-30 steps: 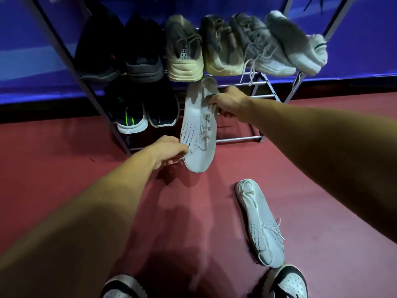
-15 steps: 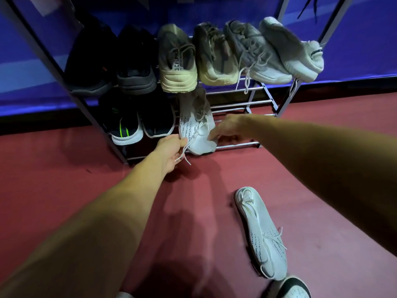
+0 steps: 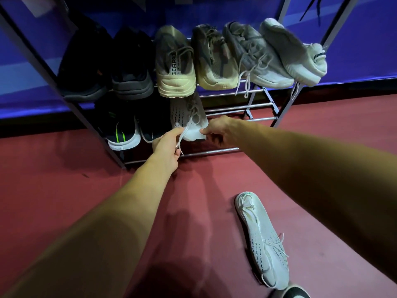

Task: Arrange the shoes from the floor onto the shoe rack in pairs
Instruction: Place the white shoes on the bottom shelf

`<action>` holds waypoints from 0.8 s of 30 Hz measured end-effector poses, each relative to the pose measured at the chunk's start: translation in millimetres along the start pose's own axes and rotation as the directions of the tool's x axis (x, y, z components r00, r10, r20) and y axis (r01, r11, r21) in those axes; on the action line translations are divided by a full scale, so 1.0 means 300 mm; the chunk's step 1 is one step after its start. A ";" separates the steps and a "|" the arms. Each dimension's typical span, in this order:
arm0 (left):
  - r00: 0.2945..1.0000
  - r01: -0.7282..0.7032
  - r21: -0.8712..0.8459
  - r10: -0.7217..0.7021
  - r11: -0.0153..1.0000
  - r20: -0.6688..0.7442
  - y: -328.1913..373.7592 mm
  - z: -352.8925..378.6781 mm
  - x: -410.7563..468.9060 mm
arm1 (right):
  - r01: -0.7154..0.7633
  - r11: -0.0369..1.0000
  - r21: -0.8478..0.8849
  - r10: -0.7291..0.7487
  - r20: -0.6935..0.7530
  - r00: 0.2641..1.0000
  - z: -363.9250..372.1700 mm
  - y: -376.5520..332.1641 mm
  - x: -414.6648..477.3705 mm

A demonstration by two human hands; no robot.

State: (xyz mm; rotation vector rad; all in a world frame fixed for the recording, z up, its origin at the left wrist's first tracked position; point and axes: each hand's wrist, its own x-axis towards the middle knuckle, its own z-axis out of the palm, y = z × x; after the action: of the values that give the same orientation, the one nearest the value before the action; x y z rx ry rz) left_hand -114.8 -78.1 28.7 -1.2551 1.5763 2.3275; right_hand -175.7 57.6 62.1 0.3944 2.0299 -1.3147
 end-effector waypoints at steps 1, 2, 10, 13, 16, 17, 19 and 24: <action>1.000 0.002 0.026 -0.002 1.000 -0.009 -0.001 0.002 0.001 | 0.014 1.000 0.003 -0.014 -0.016 1.000 0.009 0.002 0.000; 1.000 0.007 0.054 -0.006 0.999 -0.015 -0.002 0.004 0.004 | 0.028 1.000 0.008 -0.027 -0.035 0.999 0.015 0.005 -0.001; 0.998 0.026 0.106 -0.031 0.994 0.045 -0.014 0.041 0.018 | 0.126 0.991 0.045 -0.120 -0.121 0.985 -0.014 0.009 0.006; 0.998 0.023 0.100 -0.029 0.995 0.059 -0.022 0.048 0.033 | 0.073 0.996 -0.061 -0.079 -0.118 0.990 -0.031 0.006 0.013; 0.997 0.036 0.076 -0.041 0.996 0.061 -0.030 0.045 0.041 | 0.082 0.994 -0.073 -0.090 -0.113 0.989 -0.030 0.007 0.033; 0.997 0.042 0.066 -0.046 0.997 0.059 -0.030 0.043 0.043 | 0.095 0.993 -0.071 -0.103 -0.112 0.988 -0.025 0.008 0.041; 0.996 0.055 0.051 -0.058 0.997 0.064 -0.025 0.038 0.046 | 0.122 0.990 -0.074 -0.130 -0.115 0.985 -0.017 0.006 0.046; 0.995 0.062 0.075 -0.068 0.995 0.079 -0.021 0.037 0.049 | 0.167 0.978 -0.122 -0.176 -0.068 0.982 -0.033 0.014 0.033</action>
State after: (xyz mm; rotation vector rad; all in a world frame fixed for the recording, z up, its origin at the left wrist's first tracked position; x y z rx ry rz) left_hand -128.2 -71.7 16.3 -1.1628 1.5547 2.2314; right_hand -184.1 67.1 55.1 0.2248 2.2359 -1.2922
